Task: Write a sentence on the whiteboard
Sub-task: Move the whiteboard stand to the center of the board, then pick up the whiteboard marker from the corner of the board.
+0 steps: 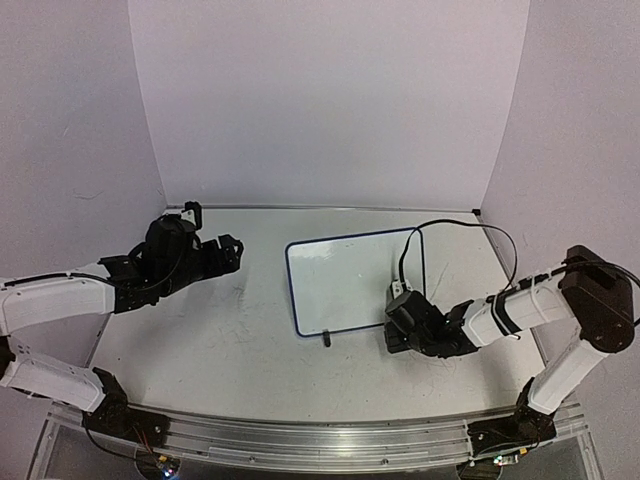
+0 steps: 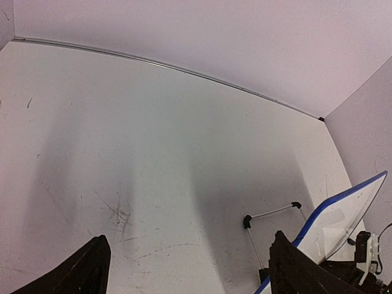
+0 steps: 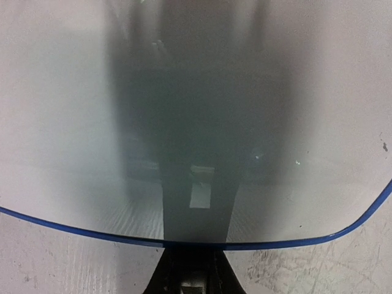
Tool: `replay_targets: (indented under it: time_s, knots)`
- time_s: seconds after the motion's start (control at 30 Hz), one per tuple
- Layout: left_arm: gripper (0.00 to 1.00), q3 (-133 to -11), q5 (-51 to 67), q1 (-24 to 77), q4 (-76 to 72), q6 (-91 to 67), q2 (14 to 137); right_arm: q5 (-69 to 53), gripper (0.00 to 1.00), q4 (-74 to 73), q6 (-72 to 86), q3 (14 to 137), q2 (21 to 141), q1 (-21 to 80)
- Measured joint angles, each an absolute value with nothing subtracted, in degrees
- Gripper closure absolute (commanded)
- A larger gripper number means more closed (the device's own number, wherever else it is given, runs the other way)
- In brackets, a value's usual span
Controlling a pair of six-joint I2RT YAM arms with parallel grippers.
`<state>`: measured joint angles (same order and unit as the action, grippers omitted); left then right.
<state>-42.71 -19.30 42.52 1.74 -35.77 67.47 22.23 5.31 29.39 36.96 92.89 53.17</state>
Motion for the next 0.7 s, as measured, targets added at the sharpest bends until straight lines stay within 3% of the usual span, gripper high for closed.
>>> replay_targets:
  time_s: [0.07,0.33,0.4,0.53,0.7]
  knots:
    - [0.09,-43.03,-18.01,42.52,0.98,-35.85,68.37,22.37,0.96,5.59,30.78,36.63,93.11,53.45]
    - [0.08,-43.2,-14.9,42.52,-0.25,-36.22,69.87,21.97,0.47,8.74,33.24,36.28,95.04,53.45]
    - [0.08,-43.2,-14.52,42.52,-0.33,-36.42,69.87,21.65,0.4,9.37,33.61,36.14,94.81,53.45]
    - [0.08,-43.2,-13.76,42.52,-0.47,-37.01,69.87,20.95,0.3,7.38,34.68,35.25,89.8,53.45]
    - [0.08,-43.2,-13.28,42.51,-0.58,-37.66,69.95,21.07,0.27,3.31,36.28,34.98,77.83,52.78]
